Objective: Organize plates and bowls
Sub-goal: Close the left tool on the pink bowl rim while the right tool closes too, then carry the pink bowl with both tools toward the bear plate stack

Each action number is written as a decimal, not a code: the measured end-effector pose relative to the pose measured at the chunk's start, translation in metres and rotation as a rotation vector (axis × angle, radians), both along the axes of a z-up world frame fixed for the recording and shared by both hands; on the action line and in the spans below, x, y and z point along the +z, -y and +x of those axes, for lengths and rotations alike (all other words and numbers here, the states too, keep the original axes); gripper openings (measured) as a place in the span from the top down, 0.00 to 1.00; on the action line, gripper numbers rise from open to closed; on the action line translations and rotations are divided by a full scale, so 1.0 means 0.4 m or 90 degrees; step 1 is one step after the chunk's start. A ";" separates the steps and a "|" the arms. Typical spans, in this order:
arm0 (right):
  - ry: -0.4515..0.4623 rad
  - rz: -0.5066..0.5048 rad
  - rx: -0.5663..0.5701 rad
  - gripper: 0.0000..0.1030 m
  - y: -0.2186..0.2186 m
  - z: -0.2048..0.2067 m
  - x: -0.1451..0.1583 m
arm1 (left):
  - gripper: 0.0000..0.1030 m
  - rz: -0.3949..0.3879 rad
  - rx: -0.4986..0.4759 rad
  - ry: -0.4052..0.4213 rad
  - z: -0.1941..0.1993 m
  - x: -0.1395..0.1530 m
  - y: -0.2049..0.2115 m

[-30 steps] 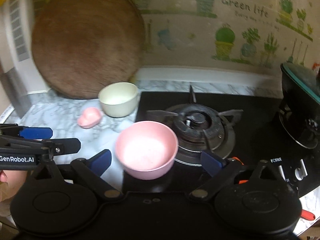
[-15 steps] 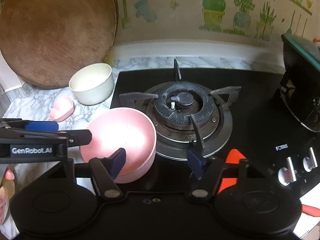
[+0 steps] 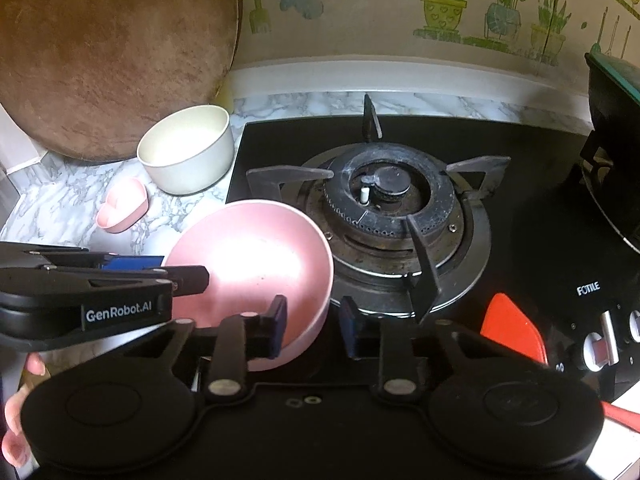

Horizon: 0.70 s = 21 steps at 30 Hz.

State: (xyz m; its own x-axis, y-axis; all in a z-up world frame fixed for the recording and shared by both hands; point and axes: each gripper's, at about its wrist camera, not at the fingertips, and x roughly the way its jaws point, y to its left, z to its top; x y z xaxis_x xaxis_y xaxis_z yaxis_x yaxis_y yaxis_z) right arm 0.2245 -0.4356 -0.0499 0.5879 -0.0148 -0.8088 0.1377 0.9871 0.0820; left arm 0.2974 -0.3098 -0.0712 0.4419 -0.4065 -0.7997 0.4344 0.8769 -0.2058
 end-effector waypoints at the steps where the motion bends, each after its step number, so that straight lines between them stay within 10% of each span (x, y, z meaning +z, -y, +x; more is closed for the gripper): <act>1: -0.002 -0.001 -0.002 0.81 -0.001 0.000 -0.002 | 0.74 0.001 0.001 -0.001 0.001 -0.002 0.000; 21: 0.010 0.016 0.019 0.88 -0.073 -0.051 0.047 | 0.87 0.030 0.006 0.020 -0.078 0.032 -0.054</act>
State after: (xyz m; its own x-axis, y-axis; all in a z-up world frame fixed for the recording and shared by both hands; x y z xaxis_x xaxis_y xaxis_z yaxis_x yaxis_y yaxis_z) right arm 0.2042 -0.4062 -0.0311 0.6003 0.0232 -0.7994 0.1060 0.9885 0.1083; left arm 0.2663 -0.2881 -0.0584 0.4707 -0.3645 -0.8035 0.4320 0.8893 -0.1503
